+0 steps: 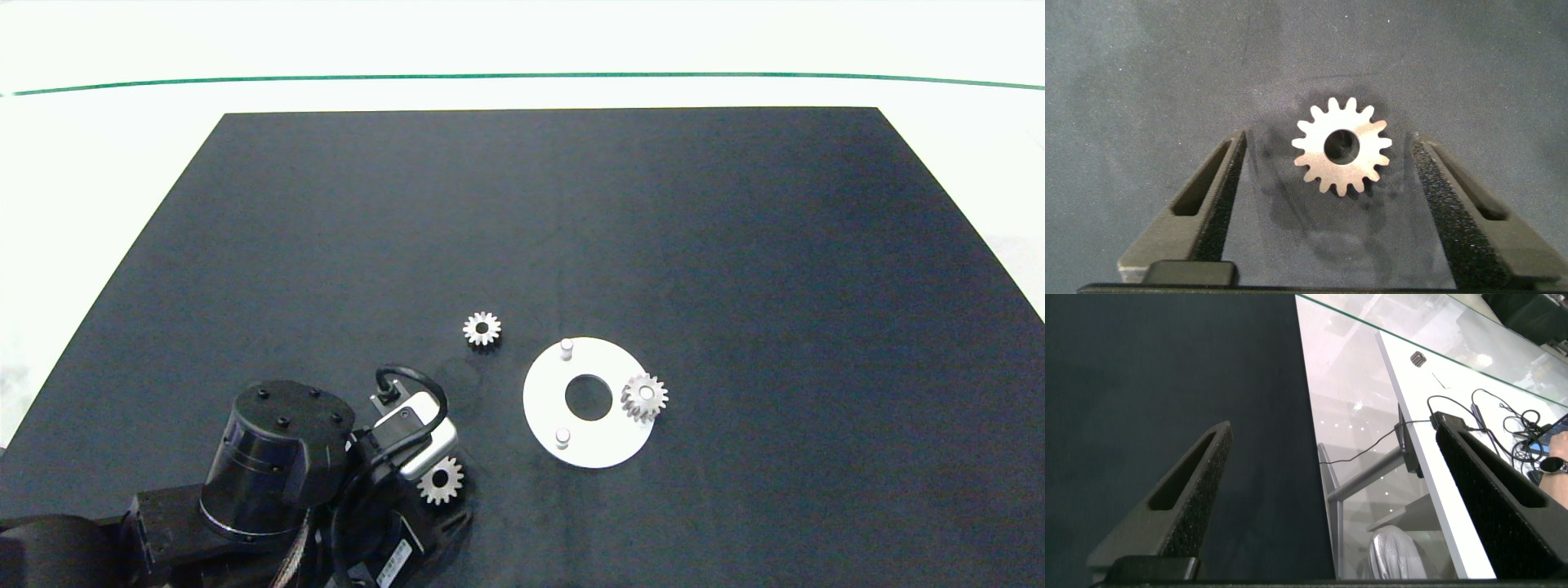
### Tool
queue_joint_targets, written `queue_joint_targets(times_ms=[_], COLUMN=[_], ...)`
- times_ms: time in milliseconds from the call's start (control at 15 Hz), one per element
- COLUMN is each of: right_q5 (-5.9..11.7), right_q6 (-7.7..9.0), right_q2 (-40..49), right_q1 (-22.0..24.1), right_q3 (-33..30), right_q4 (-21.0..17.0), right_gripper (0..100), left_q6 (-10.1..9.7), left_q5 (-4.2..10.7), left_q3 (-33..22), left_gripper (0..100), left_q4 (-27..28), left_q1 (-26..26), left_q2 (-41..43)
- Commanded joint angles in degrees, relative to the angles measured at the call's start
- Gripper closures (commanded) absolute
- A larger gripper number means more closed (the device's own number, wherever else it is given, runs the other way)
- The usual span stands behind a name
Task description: Install three planetary gears onto the carrier pins
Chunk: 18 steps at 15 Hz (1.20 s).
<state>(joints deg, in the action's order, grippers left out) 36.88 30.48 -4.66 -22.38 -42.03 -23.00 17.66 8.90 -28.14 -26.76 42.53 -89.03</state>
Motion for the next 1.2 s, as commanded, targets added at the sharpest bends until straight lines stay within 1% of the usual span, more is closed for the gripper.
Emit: queue_joint_targets(times_ms=[67, 333, 533, 1000, 1133, 1200], right_q5=[0.21, 0.21, 0.21, 0.21, 0.21, 0.21], right_q6=[0.2, 0.2, 0.64, 0.64, 1.08, 1.34], right_q2=[-0.27, -0.35, -0.35, -0.44, -0.44, -0.44], right_q1=[-0.03, -0.03, -0.03, -0.03, -0.03, -0.03], right_q3=[-0.15, -0.59, -0.59, -0.77, -0.77, -0.77], right_q4=[-0.11, -0.11, -0.11, -0.2, -0.2, -0.2], right_gripper=[0, 0, 0, 0, 0, 0], left_q6=[0.0, 0.0, 0.18, 0.09, 0.18, 0.18], left_q5=[0.07, 0.15, 0.24, 0.24, 0.24, 0.24], left_q3=[0.1, 0.01, 0.45, 0.63, 0.54, 0.54], left_gripper=[27, 34, 40, 55, 58, 61], left_q4=[-0.14, -0.66, -1.45, -1.54, -1.54, -1.54], left_q1=[-0.08, 0.53, 0.62, 0.62, 0.62, 0.71], left_q2=[0.08, -0.09, -0.01, -0.01, 0.08, 0.08])
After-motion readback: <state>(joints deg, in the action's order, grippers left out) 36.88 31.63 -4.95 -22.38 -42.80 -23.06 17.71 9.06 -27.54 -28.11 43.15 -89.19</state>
